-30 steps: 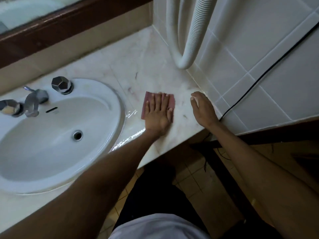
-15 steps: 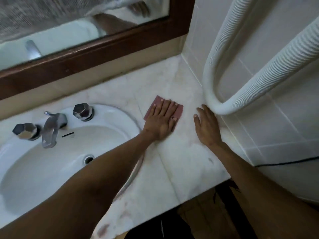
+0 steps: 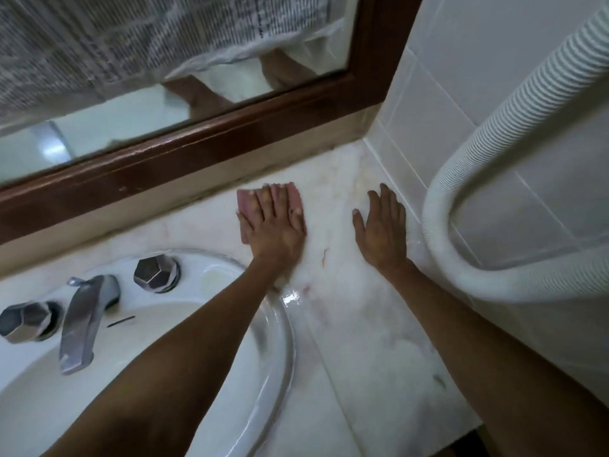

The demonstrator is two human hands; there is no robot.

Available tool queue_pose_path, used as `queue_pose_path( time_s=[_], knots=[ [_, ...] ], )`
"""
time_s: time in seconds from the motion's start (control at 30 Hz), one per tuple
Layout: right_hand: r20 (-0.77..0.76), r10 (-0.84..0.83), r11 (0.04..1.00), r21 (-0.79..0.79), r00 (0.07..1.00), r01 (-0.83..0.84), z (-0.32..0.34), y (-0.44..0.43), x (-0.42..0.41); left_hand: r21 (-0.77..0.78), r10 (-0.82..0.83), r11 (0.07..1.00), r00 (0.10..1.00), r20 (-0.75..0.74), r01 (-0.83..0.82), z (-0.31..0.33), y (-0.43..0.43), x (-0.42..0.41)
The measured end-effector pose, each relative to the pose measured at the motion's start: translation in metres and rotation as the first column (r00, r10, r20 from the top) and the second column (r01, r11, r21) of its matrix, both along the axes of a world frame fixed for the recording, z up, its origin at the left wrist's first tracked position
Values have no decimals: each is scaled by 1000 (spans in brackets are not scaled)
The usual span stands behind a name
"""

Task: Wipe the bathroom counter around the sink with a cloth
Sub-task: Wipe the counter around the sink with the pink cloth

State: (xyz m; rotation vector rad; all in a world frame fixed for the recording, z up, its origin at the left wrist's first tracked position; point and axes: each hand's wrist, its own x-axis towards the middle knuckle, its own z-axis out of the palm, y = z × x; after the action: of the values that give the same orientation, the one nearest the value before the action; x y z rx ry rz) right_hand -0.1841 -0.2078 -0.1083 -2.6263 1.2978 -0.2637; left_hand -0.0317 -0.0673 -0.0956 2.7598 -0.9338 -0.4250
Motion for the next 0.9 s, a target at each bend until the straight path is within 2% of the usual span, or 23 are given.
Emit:
queue_pose_path(
  time_s=[0.17, 0.33, 0.47, 0.6, 0.77, 0.83, 0.9],
  knots=[
    [73, -29, 998, -49, 997, 32, -7, 2, -2, -11, -242, 970, 970, 12, 242, -6, -97, 12],
    [122, -59, 997, -38, 991, 64, -9, 0, 0, -47, -475, 879, 880, -12, 474, 0, -161, 10],
    [167, -48, 998, -28, 985, 54, -7, 0, -1, -39, -575, 818, 818, 3, 574, 1, -163, 18],
    [200, -34, 998, -51, 979, 45, -10, 0, 0, -14, -670, 740, 738, 79, 673, -3, -114, 28],
    [229, -15, 997, -70, 973, 32, -12, 0, -2, 17, -694, 715, 707, 138, 698, -2, -45, 69],
    [221, -11, 996, -80, 975, 29, -12, 0, -2, 49, -658, 749, 735, 160, 660, 2, -40, 87],
    [201, -2, 996, -89, 980, 20, -13, 1, -3, 49, -557, 829, 814, 166, 557, 1, -43, 78]
  ],
)
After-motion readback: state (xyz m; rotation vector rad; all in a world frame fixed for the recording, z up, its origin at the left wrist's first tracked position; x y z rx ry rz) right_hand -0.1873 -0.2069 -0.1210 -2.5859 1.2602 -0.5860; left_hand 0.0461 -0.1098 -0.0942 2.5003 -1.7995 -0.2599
